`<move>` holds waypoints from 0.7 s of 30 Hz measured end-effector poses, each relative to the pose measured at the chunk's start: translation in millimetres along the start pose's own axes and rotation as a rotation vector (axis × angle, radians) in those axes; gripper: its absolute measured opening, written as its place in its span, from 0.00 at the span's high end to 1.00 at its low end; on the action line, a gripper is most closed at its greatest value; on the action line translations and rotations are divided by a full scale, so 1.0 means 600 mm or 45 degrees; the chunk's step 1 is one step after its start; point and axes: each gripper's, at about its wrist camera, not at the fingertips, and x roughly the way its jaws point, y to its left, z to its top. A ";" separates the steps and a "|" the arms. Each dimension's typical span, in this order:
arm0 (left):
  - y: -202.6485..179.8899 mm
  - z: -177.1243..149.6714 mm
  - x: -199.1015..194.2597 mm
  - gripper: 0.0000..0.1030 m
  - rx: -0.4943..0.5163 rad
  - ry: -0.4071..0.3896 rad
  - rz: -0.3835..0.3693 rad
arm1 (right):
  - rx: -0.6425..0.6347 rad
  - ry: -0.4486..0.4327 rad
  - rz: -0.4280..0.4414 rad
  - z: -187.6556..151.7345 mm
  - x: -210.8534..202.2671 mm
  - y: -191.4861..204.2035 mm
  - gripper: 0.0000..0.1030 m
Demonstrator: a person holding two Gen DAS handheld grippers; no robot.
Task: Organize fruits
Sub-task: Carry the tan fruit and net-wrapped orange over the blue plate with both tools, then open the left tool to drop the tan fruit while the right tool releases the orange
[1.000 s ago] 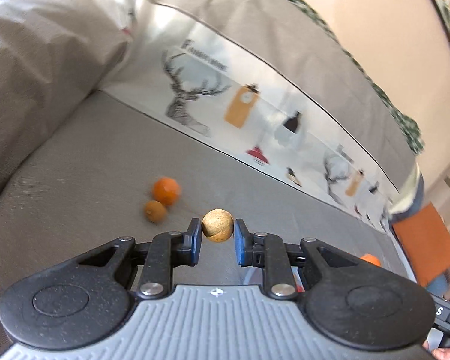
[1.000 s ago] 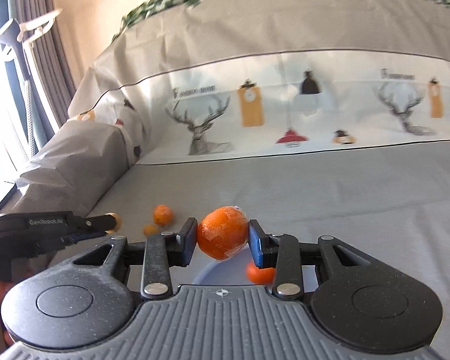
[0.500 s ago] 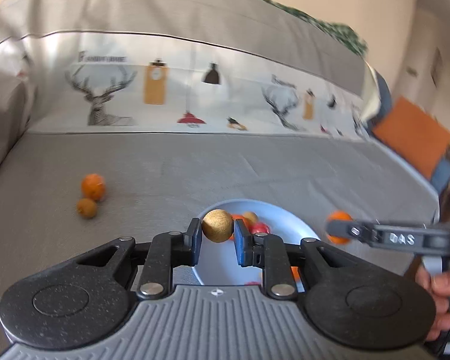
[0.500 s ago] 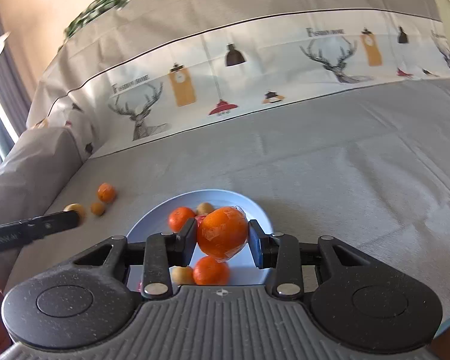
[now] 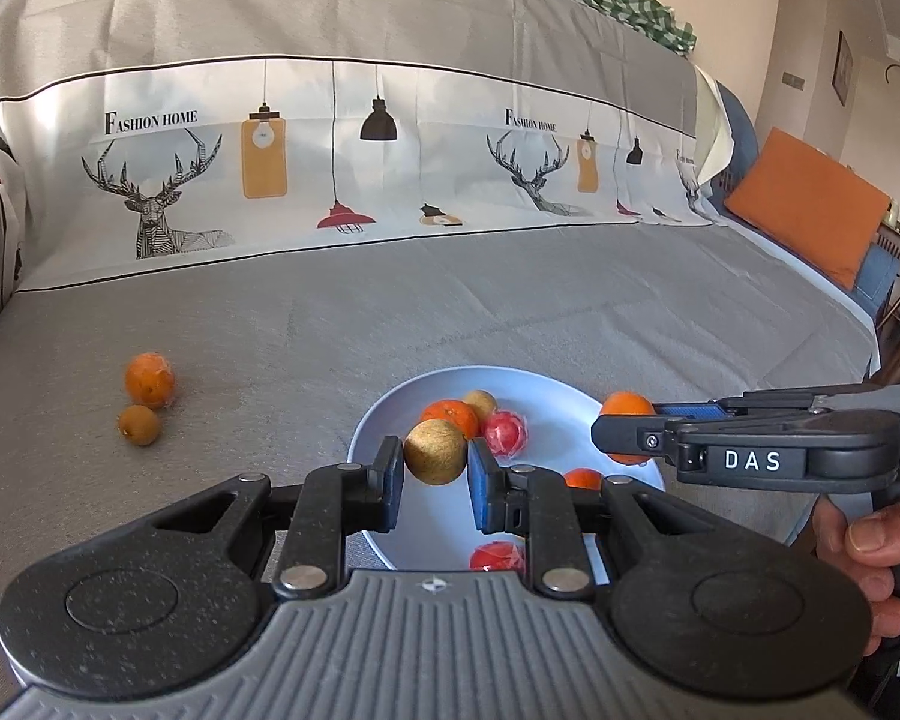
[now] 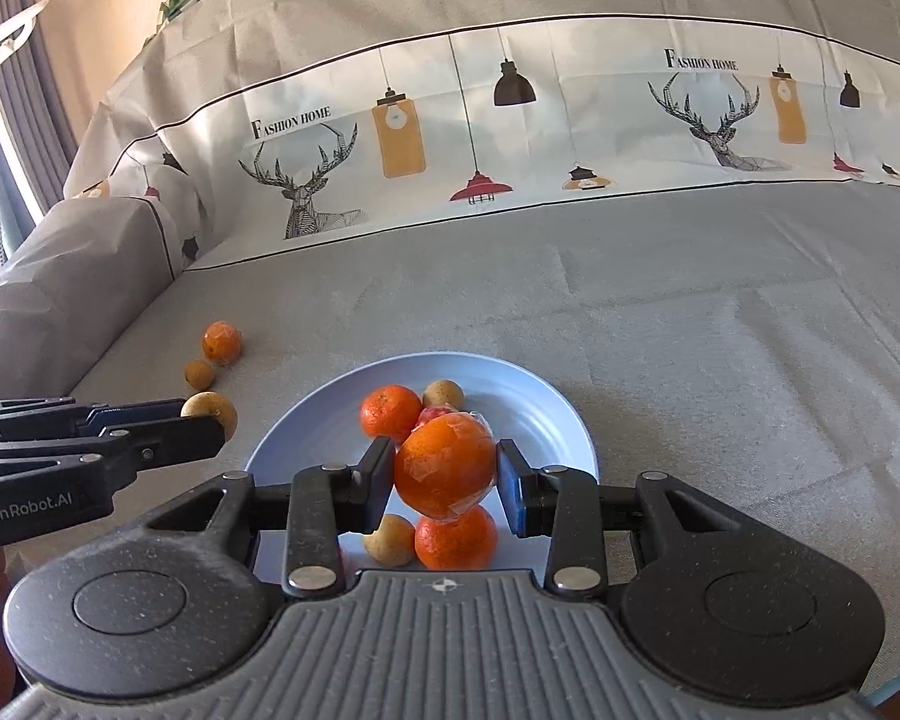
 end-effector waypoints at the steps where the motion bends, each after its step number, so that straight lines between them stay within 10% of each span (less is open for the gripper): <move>1: -0.002 0.000 0.000 0.76 0.004 0.001 -0.001 | 0.004 0.001 -0.002 0.000 0.001 -0.001 0.63; 21: -0.009 -0.005 0.004 0.76 0.046 0.018 -0.006 | -0.008 0.004 -0.011 -0.001 0.006 0.003 0.63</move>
